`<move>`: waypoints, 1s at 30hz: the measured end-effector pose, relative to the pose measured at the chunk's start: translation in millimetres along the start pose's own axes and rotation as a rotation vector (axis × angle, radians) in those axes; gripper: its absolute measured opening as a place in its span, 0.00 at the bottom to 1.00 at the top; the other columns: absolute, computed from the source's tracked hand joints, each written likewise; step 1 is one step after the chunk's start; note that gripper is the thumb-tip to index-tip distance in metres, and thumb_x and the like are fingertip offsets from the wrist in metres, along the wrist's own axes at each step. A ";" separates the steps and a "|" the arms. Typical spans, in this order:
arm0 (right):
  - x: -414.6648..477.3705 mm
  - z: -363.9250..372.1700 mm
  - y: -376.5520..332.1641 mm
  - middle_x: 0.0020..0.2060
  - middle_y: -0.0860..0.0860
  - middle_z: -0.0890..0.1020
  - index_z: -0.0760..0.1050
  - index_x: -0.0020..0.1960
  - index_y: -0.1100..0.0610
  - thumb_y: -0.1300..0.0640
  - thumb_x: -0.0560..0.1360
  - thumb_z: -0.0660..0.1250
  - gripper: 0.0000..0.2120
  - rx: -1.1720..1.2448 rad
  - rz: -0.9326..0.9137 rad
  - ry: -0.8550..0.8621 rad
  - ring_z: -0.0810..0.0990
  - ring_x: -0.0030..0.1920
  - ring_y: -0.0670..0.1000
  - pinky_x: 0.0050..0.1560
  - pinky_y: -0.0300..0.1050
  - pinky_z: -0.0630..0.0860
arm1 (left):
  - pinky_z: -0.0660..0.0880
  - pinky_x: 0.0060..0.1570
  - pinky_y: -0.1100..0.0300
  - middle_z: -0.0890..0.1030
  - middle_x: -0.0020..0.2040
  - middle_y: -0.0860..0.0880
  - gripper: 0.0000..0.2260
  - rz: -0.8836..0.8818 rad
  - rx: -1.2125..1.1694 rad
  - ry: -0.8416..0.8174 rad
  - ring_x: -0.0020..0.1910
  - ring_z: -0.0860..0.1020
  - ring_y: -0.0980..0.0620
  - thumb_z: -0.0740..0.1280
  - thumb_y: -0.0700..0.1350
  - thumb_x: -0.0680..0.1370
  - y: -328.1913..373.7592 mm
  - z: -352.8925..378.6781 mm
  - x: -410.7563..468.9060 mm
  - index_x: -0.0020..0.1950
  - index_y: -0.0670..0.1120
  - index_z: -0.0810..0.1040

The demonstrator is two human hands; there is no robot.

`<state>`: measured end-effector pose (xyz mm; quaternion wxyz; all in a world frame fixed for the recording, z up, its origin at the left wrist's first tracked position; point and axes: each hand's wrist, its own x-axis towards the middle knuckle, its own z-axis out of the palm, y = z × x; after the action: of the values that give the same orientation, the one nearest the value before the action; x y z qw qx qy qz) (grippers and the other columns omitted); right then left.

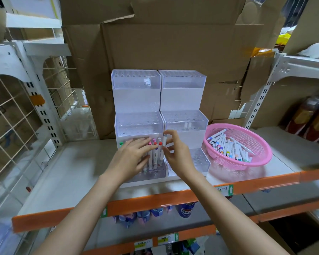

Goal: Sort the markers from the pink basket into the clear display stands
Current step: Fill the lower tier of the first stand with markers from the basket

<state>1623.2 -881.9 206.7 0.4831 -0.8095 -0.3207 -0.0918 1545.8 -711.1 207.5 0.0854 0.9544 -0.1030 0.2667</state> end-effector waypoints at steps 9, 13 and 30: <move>1.0 0.7 -0.8 0.39 0.49 0.79 0.69 0.58 0.52 0.62 0.76 0.67 0.13 -0.023 0.007 0.000 0.80 0.36 0.50 0.41 0.48 0.79 | 0.68 0.63 0.47 0.77 0.64 0.49 0.18 -0.036 -0.044 0.033 0.64 0.75 0.48 0.69 0.40 0.73 2.9 0.4 3.1 0.62 0.52 0.79; 4.7 1.5 0.1 0.37 0.52 0.79 0.69 0.57 0.54 0.62 0.75 0.69 0.14 -0.096 -0.024 -0.013 0.80 0.37 0.52 0.41 0.51 0.78 | 0.71 0.60 0.48 0.78 0.63 0.49 0.17 -0.014 -0.024 0.043 0.62 0.76 0.47 0.69 0.42 0.72 1.8 3.8 4.0 0.60 0.50 0.79; -4.9 -1.6 5.4 0.38 0.44 0.76 0.74 0.51 0.55 0.57 0.75 0.66 0.05 -0.225 -0.065 -0.037 0.77 0.36 0.51 0.38 0.50 0.76 | 0.67 0.64 0.47 0.75 0.66 0.50 0.24 0.002 0.061 -0.020 0.65 0.73 0.49 0.73 0.50 0.70 2.0 2.9 -0.4 0.65 0.52 0.75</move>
<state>1623.0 -887.2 201.3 0.3800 -0.8493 -0.3435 -0.1278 1546.4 -713.6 205.0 0.0550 0.9591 -0.0967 0.2604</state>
